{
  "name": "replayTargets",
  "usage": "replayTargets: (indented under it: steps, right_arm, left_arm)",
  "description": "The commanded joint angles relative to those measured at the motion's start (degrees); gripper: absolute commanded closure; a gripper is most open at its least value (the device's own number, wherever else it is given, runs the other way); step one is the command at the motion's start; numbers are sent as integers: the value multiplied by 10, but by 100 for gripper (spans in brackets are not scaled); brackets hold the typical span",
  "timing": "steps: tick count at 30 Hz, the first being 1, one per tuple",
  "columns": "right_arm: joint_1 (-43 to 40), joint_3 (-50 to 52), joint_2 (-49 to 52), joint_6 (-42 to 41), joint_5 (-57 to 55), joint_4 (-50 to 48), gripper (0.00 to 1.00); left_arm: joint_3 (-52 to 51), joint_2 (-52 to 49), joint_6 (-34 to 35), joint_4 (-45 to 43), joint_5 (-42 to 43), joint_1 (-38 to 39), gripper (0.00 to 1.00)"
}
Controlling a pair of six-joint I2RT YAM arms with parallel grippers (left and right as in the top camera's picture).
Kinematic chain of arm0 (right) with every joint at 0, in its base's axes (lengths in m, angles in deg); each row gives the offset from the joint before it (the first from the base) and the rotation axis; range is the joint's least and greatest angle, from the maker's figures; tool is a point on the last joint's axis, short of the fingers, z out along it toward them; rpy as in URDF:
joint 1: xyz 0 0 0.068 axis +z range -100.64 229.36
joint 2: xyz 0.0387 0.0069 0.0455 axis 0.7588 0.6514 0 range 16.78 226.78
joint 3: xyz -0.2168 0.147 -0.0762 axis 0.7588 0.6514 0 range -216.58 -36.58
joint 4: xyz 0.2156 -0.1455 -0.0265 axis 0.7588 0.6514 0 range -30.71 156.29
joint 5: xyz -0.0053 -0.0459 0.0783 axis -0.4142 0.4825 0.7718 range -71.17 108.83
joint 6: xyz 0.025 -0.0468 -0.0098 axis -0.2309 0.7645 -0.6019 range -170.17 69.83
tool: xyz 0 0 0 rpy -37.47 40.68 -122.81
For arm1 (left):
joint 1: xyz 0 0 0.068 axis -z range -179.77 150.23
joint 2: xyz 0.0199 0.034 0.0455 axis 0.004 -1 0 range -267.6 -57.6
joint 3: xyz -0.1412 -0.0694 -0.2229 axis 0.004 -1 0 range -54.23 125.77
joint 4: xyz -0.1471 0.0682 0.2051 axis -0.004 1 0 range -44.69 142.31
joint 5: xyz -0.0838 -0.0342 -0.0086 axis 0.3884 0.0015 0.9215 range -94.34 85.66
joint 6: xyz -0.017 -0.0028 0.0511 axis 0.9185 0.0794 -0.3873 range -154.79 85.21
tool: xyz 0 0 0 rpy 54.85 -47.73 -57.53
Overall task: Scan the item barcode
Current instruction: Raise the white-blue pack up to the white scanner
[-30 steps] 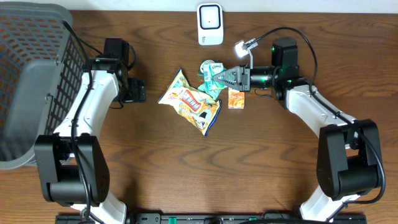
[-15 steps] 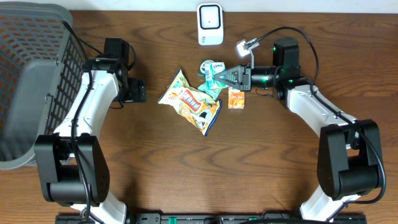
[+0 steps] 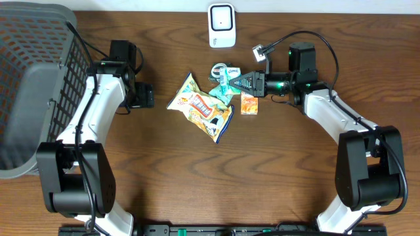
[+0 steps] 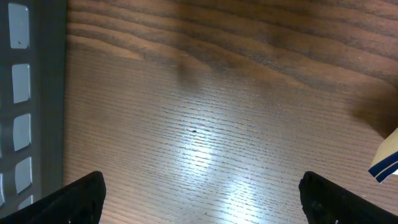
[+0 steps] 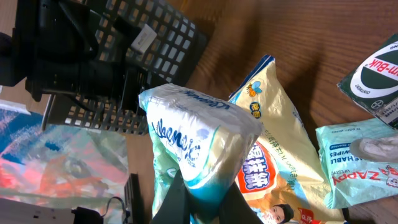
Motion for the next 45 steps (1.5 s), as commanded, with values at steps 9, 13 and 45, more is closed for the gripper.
replayTargets:
  steps: [9, 13, 45]
  right_arm:
    - [-2, -4, 5, 30, -5, 10, 99]
    - [7, -4, 4, 30, -64, 40, 99]
    - [113, -465, 108, 338, -691, 437, 99]
  left_arm:
    - [-2, 0, -3, 2, -3, 0, 2]
    - [-2, 0, -3, 2, -3, 0, 2]
    - [-2, 0, -3, 2, -3, 0, 2]
